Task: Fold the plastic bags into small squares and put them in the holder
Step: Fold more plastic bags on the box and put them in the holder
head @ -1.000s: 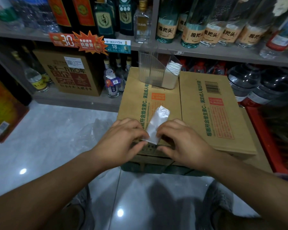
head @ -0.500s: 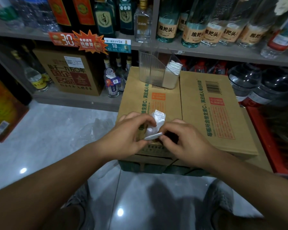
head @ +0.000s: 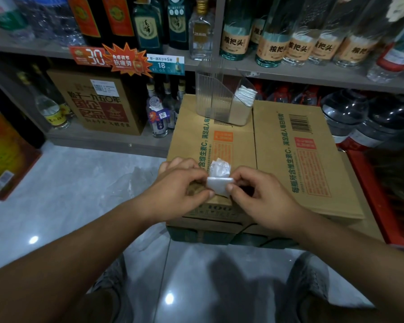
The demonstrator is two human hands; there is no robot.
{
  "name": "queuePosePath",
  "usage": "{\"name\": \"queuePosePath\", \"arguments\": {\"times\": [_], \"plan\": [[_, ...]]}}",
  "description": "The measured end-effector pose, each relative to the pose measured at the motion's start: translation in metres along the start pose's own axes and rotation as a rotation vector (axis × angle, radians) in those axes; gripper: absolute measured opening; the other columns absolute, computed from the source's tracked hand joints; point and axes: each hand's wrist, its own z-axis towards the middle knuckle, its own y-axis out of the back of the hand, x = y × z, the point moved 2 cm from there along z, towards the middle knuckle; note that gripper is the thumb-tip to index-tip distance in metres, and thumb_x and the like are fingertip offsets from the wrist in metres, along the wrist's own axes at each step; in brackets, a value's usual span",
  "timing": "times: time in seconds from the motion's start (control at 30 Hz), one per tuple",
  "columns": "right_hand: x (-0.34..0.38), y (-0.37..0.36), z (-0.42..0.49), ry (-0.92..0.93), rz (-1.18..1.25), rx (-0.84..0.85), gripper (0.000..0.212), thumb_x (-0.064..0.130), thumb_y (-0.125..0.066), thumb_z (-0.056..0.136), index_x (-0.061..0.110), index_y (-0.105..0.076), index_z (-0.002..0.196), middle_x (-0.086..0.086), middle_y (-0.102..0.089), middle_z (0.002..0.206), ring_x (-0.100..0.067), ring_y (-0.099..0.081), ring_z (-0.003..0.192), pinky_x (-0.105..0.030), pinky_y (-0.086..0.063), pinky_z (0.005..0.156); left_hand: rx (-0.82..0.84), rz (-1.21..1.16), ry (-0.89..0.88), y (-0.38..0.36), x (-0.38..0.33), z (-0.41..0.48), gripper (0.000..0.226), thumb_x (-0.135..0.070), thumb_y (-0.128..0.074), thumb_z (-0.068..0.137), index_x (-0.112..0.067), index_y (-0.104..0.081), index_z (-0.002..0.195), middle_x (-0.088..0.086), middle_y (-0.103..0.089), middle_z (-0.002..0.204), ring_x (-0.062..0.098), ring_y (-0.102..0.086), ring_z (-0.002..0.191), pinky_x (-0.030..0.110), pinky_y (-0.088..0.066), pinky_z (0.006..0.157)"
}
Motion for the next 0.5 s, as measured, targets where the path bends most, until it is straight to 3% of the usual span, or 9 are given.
{"name": "queuePosePath", "arguments": {"times": [0.1, 0.17, 0.27, 0.37, 0.5], "plan": [[-0.002, -0.003, 0.007, -0.107, 0.161, -0.040, 0.015, 0.024, -0.062, 0.099, 0.018, -0.064, 0.085, -0.002, -0.068, 0.072, -0.010, -0.057, 0.065, -0.032, -0.046, 0.063, 0.002, -0.004, 0.048, -0.001, 0.000, 0.001, 0.039, -0.069, -0.049, 0.081, -0.034, -0.065, 0.087, -0.018, -0.052, 0.096, 0.009, -0.043, 0.104, 0.033, -0.026, 0.089], [-0.002, -0.003, 0.015, -0.154, 0.190, -0.096, 0.017, 0.027, -0.064, 0.097, 0.016, -0.065, 0.084, -0.003, -0.070, 0.074, -0.013, -0.059, 0.067, -0.034, -0.048, 0.066, 0.002, -0.018, 0.091, 0.000, -0.002, 0.003, 0.032, -0.066, -0.055, 0.084, -0.035, -0.064, 0.082, -0.016, -0.054, 0.097, 0.009, -0.043, 0.106, 0.032, -0.024, 0.090], [0.000, -0.001, 0.028, -0.153, 0.114, -0.177, 0.008, 0.025, -0.071, 0.092, 0.019, -0.066, 0.091, 0.003, -0.068, 0.082, -0.011, -0.061, 0.073, -0.030, -0.053, 0.069, 0.035, -0.010, 0.148, 0.001, -0.006, 0.008, 0.026, -0.054, -0.062, 0.093, -0.030, -0.067, 0.083, -0.012, -0.056, 0.098, 0.009, -0.041, 0.108, 0.028, -0.020, 0.087], [-0.002, 0.000, 0.039, -0.104, 0.050, -0.199, 0.026, 0.022, -0.075, 0.087, 0.022, -0.063, 0.110, 0.010, -0.066, 0.093, -0.012, -0.063, 0.081, -0.034, -0.057, 0.078, 0.113, 0.036, 0.215, 0.002, -0.010, 0.015, 0.031, -0.050, -0.056, 0.097, -0.027, -0.061, 0.077, -0.010, -0.052, 0.094, 0.010, -0.039, 0.107, 0.030, -0.020, 0.090], [-0.005, 0.000, 0.053, -0.022, -0.063, -0.126, 0.014, 0.017, -0.073, 0.087, 0.020, -0.069, 0.100, 0.011, -0.068, 0.090, -0.012, -0.064, 0.085, -0.041, -0.055, 0.083, 0.231, 0.125, 0.290, 0.005, -0.013, 0.027, 0.040, -0.047, -0.044, 0.104, -0.026, -0.049, 0.070, -0.009, -0.044, 0.088, 0.015, -0.038, 0.109, 0.036, -0.024, 0.095]]}}
